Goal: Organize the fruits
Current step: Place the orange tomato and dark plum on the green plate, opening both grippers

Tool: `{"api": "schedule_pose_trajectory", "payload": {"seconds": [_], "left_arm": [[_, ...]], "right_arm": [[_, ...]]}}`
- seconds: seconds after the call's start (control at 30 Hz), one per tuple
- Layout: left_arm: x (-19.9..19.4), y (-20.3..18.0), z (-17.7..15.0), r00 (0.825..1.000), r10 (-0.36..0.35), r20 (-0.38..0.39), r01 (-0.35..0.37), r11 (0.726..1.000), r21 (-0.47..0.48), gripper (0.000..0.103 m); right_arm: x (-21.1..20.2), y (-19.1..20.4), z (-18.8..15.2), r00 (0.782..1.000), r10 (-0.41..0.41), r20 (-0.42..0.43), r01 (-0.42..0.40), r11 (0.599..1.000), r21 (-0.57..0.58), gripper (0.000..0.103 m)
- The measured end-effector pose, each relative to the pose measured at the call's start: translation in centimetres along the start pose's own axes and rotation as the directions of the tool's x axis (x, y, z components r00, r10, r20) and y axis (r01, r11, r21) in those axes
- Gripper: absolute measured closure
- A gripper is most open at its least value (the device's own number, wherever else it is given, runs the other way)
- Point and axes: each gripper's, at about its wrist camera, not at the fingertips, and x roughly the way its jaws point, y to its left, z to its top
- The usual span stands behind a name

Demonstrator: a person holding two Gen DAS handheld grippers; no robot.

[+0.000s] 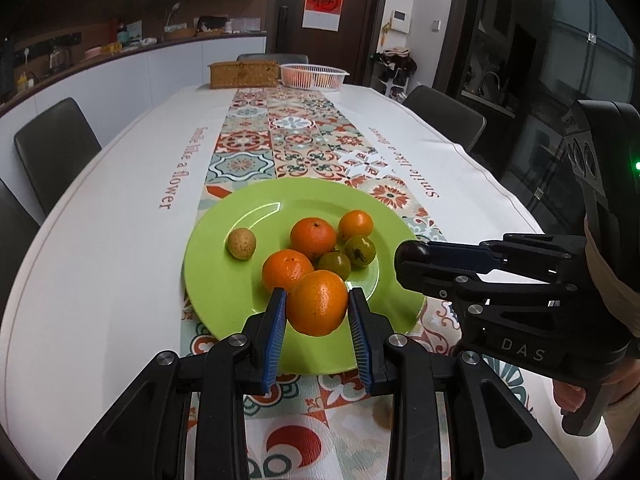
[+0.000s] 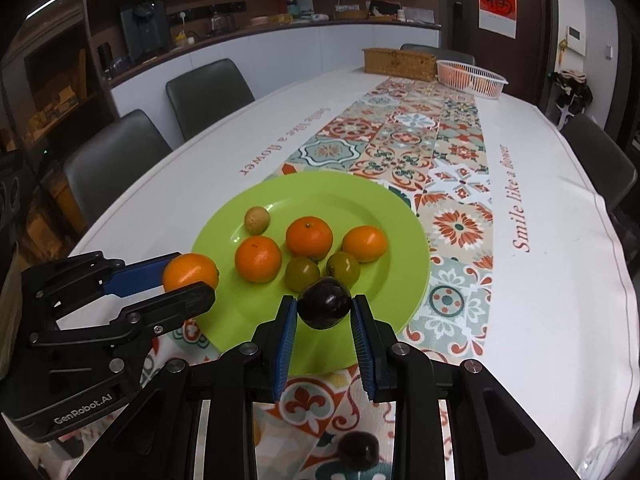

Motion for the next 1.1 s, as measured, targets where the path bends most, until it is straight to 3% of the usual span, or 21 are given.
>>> {"api": "schedule_pose_trajectory", "payload": {"seconds": [0.2,0.3,0.43,0.6,1.1], "left_arm": [[1.0,0.1,0.2,1.0,0.009,-0.01,-0.009,1.0,0.01,0.071],[1.0,0.2,0.4,1.0,0.031,0.004,-0.031,0.999,0.013,0.056],[0.5,0.4,0.3,0.998,0.064,0.012,-0.064,0.998,0.008,0.055],[-1.2,0.2,0.1,0.994,0.102,0.031,-0.102,0.995,0.007,0.055],[-7.6,-2.4,0.3,0.986,0.124,0.109,-0.127,0.992,0.021,0.052]], "right_arm": [[1.4,-0.4,0.1,1.0,0.011,-0.019,-0.011,1.0,0.007,0.074],[1.8,-0.7,0.2,1.0,0.016,-0.027,-0.015,0.999,0.028,0.072],[1.7,-1.1,0.2,1.0,0.015,-0.024,-0.014,0.998,0.061,0.065],[0.1,-1.0,0.1,1.0,-0.009,0.009,0.008,0.998,0.057,0.065],[-7.0,0.5,-0.8,0.991,-0.027,0.129,0.022,0.999,0.036,0.065]]}}
